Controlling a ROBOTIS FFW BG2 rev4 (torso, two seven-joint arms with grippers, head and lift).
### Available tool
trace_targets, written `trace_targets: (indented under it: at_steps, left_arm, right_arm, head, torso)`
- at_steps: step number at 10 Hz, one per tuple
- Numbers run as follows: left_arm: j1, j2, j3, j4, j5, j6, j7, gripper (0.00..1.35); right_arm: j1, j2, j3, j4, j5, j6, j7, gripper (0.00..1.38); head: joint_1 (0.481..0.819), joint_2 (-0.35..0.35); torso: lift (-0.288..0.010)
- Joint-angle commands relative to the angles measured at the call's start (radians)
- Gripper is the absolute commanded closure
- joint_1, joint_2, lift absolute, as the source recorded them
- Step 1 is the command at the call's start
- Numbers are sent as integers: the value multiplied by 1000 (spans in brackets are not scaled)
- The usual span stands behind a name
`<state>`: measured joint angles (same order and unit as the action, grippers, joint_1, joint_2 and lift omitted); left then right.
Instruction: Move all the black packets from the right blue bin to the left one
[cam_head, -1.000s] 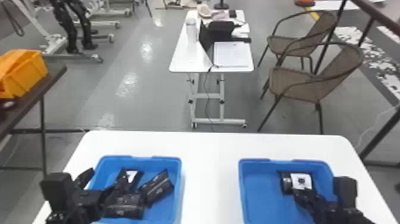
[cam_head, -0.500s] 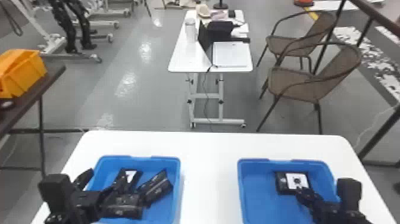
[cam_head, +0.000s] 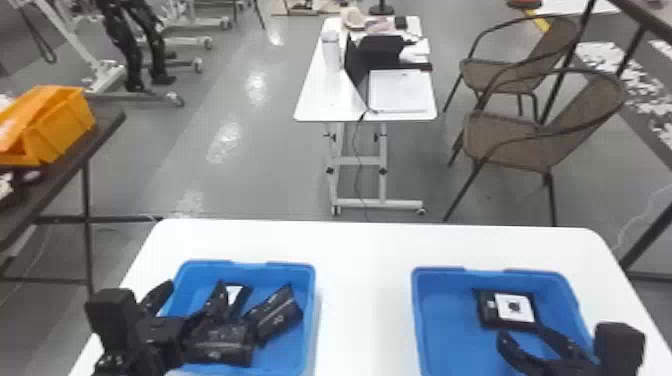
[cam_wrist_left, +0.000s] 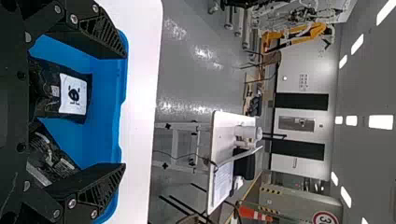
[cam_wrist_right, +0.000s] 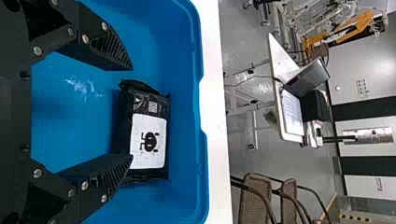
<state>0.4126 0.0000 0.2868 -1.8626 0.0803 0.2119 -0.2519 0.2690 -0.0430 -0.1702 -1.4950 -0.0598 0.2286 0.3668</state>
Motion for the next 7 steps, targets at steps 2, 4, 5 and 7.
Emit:
trace_targets:
  at_steps: [2, 4, 5, 7]
  left_arm:
    - [-3, -3, -3, 3, 4, -2, -3, 214]
    - [-3, -3, -3, 5, 7, -3, -3, 214]
    - [-3, -3, -3, 6, 9, -5, -4, 214]
    - [-3, -3, -3, 10, 9, -6, -6, 214]
  right_arm:
    - [7, 0, 0, 12, 3, 3, -16, 302]
    - [-17, -3, -11, 55, 8, 1, -23, 302]
    - [-51, -15, -5, 90, 14, 1, -22, 302]
    - [-145, -23, 14, 191, 24, -23, -23, 302]
  head:
    - [695, 96]
    - [695, 89]
    - [695, 83]
    - [695, 75]
  torso:
    - [0]
    - [0]
    - [0]
    - [0]
